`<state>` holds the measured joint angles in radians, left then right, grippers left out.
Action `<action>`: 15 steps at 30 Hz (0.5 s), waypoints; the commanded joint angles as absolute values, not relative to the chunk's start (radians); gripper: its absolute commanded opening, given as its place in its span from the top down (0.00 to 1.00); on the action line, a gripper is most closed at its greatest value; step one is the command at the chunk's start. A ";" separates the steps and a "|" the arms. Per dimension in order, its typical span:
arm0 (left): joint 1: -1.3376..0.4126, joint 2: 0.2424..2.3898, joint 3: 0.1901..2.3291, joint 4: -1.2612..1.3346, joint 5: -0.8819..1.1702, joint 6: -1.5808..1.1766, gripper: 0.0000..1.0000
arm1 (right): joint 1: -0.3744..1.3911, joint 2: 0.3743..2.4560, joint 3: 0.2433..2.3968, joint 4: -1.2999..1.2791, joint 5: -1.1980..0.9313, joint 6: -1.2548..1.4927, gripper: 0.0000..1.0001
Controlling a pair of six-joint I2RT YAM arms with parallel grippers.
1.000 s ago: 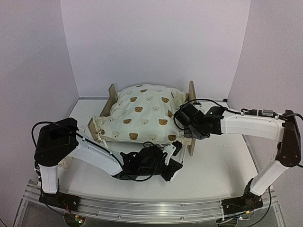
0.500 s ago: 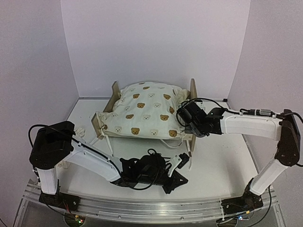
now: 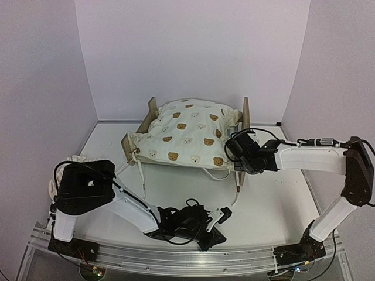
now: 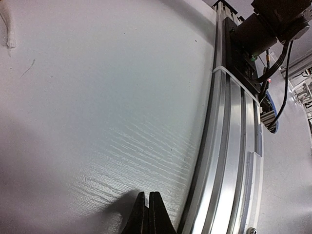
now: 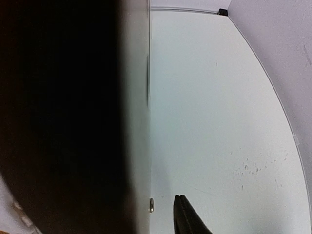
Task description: Set up the pet bed
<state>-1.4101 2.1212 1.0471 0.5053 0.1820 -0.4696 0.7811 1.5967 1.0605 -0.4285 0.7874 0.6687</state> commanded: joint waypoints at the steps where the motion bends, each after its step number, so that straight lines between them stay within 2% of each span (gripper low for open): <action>1: -1.409 2.119 1.087 0.512 0.187 -0.476 1.00 | 0.773 1.565 1.051 -0.482 0.740 0.649 0.59; 6: -1.410 2.082 1.082 0.445 0.182 -0.466 0.86 | 0.773 1.540 1.067 -0.482 0.709 0.601 0.34; 9: -1.409 2.045 1.073 0.383 0.173 -0.455 0.69 | 0.773 1.513 1.083 -0.485 0.682 0.556 0.21; 12: -1.409 1.992 1.076 0.295 0.140 -0.440 0.52 | 0.773 1.473 1.091 -0.502 0.650 0.522 0.13; 15: -1.409 1.943 1.092 0.184 0.077 -0.424 0.43 | 0.773 1.420 1.083 -0.520 0.627 0.508 0.08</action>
